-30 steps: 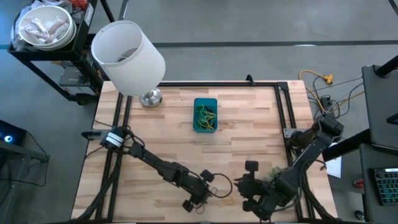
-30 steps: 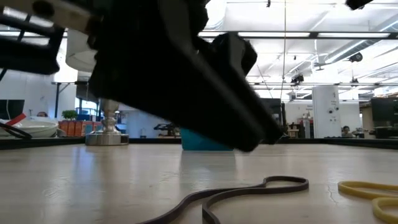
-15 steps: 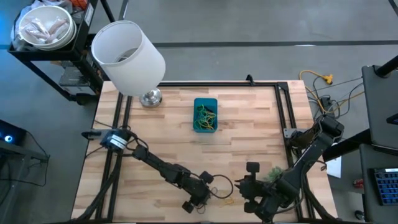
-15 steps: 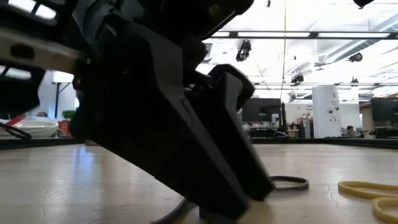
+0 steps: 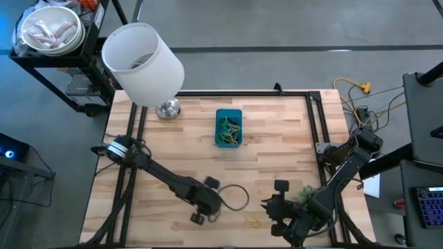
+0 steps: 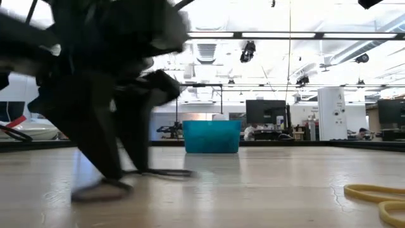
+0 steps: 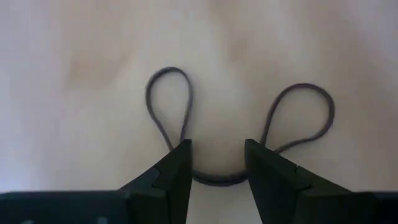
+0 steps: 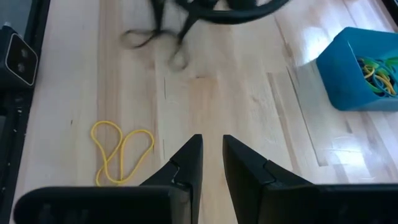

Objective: Pick and place rubber bands into bin
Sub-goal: Put the violet rubber band into the blue bin

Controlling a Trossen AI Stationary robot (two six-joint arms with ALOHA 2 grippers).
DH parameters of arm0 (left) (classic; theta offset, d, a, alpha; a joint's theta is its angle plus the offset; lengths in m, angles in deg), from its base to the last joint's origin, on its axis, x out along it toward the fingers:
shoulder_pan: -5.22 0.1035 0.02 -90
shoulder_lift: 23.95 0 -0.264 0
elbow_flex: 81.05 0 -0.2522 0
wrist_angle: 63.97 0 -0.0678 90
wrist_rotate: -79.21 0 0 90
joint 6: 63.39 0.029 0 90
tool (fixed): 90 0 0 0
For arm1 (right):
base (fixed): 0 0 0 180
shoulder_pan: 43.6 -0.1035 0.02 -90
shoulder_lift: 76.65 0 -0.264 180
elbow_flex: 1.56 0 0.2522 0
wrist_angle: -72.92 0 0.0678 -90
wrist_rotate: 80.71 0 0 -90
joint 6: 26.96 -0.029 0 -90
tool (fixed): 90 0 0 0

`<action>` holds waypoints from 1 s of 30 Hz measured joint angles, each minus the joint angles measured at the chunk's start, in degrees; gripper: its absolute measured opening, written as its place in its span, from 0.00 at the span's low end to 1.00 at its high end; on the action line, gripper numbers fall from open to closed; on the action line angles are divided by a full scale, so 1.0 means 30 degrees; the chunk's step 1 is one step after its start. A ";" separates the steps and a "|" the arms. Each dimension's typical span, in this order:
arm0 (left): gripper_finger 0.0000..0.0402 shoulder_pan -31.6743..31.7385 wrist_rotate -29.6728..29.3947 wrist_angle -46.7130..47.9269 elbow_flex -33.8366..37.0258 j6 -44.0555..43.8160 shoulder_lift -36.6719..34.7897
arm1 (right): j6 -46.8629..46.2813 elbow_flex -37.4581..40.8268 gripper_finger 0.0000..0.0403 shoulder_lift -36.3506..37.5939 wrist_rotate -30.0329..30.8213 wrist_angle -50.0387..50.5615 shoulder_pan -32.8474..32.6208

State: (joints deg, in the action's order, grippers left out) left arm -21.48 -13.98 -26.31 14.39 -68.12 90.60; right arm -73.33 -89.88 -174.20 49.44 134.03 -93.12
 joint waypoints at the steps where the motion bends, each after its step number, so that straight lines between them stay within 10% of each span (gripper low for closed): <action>1: 0.32 0.0000 -0.0667 0.1168 0.0159 -0.0472 -0.0469 | -0.0041 0.0000 0.14 0.0000 -0.0025 0.0000 0.0002; 7: 0.32 0.0055 -0.3799 0.6017 0.2008 -0.3063 -0.3758 | -0.0075 0.0000 0.14 0.0000 -0.0038 -0.0025 -0.0042; 16: 0.32 -0.0262 -0.4617 0.4906 0.3359 -0.4801 -0.8408 | -0.0073 0.0007 0.14 -0.0006 0.0050 -0.0191 -0.0042; 30: 0.32 0.0008 -0.3233 0.4410 0.4443 -0.3689 -0.6770 | 0.0013 0.0007 0.14 -0.0007 0.0137 -0.0248 -0.0027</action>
State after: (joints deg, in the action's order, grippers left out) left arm -21.46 -23.68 -13.08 27.72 -79.19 70.29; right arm -73.29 -89.86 -174.23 49.85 133.29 -93.20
